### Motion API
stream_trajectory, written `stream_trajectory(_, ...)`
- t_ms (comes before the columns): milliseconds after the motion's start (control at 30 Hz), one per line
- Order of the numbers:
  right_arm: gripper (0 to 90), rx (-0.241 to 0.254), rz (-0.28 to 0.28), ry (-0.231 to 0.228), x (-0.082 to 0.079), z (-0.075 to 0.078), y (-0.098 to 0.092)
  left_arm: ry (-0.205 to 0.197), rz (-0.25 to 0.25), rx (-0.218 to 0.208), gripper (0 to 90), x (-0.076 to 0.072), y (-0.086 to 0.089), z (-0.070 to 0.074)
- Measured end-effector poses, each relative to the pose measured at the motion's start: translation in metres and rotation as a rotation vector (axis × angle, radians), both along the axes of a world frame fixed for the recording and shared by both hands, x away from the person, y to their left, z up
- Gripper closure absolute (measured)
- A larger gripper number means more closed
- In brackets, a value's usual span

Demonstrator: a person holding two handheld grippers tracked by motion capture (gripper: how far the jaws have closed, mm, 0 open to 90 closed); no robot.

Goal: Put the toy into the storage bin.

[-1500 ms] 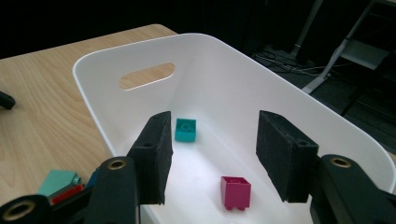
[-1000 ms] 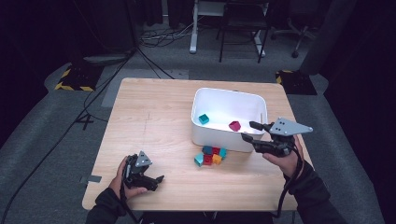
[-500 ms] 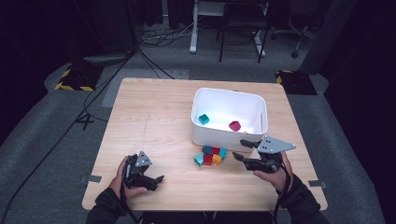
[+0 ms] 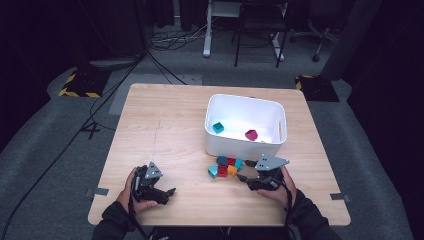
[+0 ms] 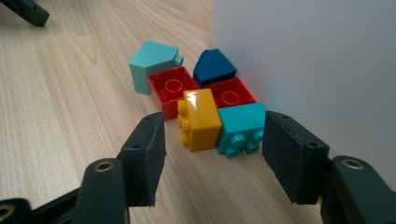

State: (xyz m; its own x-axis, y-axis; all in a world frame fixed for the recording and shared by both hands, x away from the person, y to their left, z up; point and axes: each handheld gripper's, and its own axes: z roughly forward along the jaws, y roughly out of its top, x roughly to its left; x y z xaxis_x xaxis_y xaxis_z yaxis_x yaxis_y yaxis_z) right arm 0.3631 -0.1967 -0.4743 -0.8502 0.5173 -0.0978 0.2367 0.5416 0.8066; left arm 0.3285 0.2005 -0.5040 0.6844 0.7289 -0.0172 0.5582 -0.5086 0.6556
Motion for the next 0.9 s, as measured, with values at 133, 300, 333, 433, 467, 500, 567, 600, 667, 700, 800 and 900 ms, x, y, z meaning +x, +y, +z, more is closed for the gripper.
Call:
stream_trajectory(133,41.2,-0.008,0.02,0.004,0.001,-0.007,0.009,0.0,0.006,-0.004,0.7,-0.001,0.0,0.0)
stream_trajectory(300,41.4,-0.029,0.029,0.012,-0.001,-0.013,0.017,0.006,0.008,-0.005,0.7,-0.001,0.0,0.0)
stream_trajectory(333,41.4,-0.038,0.035,0.011,-0.001,-0.014,0.018,0.002,0.006,-0.003,0.7,-0.001,0.0,0.0)
stream_trajectory(433,41.4,-0.038,0.031,0.013,0.0,-0.015,0.021,0.005,0.008,-0.006,0.7,-0.001,0.0,0.0)
stream_trajectory(467,41.4,-0.037,0.04,0.007,0.002,-0.016,0.022,0.004,0.007,-0.005,0.6,-0.001,0.0,0.0)
stream_trajectory(500,41.4,-0.032,0.032,0.024,0.001,-0.017,0.024,0.005,0.008,-0.006,0.7,-0.001,0.0,0.0)
stream_trajectory(567,42.2,-0.043,0.041,0.016,0.002,-0.018,0.026,0.002,0.007,-0.002,0.7,-0.001,0.0,0.0)
stream_trajectory(600,43.0,-0.045,0.045,0.02,0.002,-0.018,0.028,0.005,0.008,-0.005,0.7,-0.001,0.0,0.0)
stream_trajectory(667,45.8,-0.052,0.059,0.012,0.002,-0.02,0.03,0.004,0.007,-0.005,0.7,-0.001,0.0,0.0)
stream_trajectory(700,48.2,-0.047,0.053,0.019,0.001,-0.02,0.031,0.004,0.007,-0.005,0.7,-0.001,0.0,0.0)
stream_trajectory(800,56.3,-0.067,0.046,0.02,0.001,-0.023,0.032,-0.001,0.013,-0.002,0.7,-0.001,0.0,0.0)
stream_trajectory(900,65.0,-0.069,0.047,0.018,0.003,-0.026,0.032,-0.001,0.012,-0.003,0.7,-0.001,0.0,0.0)
